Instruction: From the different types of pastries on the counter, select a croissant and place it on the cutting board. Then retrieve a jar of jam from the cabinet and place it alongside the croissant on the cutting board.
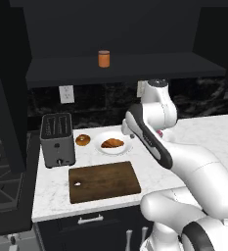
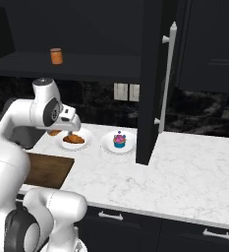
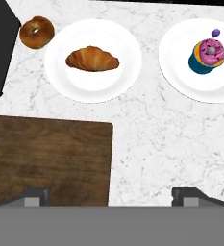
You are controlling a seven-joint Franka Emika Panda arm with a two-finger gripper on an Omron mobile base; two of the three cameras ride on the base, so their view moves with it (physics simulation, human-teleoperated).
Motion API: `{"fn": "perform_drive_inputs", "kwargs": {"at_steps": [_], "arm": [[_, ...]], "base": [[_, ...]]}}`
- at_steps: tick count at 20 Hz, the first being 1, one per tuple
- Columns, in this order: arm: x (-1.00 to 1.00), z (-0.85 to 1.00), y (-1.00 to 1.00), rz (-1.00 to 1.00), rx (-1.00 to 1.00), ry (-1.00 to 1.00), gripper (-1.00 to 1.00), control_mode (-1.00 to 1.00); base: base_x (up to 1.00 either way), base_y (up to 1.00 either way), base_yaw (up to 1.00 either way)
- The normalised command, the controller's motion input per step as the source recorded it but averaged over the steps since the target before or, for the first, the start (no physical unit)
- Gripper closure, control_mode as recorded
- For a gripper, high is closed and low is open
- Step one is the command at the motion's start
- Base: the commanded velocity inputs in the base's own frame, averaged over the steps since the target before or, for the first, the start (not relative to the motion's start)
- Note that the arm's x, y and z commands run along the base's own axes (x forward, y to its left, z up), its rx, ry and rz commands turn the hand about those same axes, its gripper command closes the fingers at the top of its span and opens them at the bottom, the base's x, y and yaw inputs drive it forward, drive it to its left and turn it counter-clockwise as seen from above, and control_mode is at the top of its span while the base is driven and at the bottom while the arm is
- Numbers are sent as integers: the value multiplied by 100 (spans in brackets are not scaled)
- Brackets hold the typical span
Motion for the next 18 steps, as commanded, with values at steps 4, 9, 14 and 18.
{"fn": "perform_drive_inputs", "kwargs": {"at_steps": [4, 9, 14, 18], "arm": [[74, -29, 8, 0, -3, -2, -100, -100], [53, -81, 32, 4, -5, 0, -100, -100], [5, -13, 4, 5, 0, 2, -100, -100], [14, -6, -7, 12, 4, 0, -100, -100]], "base": [[0, 0, 0], [0, 0, 0], [0, 0, 0], [0, 0, 0]]}}
